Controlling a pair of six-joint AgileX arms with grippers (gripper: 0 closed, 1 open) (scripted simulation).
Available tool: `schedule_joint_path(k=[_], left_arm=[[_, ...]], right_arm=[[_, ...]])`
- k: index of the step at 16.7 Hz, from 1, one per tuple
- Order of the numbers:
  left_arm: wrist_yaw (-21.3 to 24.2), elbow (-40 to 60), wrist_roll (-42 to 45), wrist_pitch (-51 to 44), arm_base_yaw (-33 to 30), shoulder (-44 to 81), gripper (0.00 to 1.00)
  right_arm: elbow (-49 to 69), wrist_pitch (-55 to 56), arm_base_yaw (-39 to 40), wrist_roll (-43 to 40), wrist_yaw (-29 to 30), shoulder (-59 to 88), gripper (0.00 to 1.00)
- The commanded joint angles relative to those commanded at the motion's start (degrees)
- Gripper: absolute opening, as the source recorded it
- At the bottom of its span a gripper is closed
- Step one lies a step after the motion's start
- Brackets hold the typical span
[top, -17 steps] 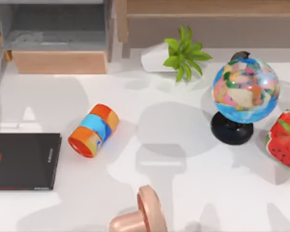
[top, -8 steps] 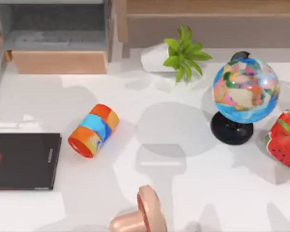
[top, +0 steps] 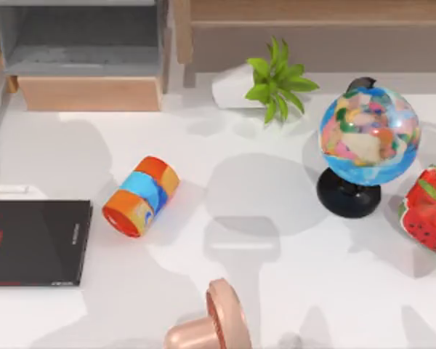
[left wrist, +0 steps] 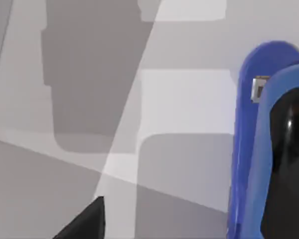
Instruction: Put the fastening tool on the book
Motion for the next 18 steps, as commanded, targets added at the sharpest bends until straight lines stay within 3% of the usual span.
schedule_joint_path(k=[7,18], left_arm=[[-0.12,-1.7,-0.56,3.38,-0.57,2.03,1.0],[-0.12,-1.7,-0.56,3.38,-0.57,2.03,0.17]], right_arm=[[0.0,0.0,0.0,0.0,0.0,0.0,1.0],[0.0,0.0,0.0,0.0,0.0,0.0,1.0]])
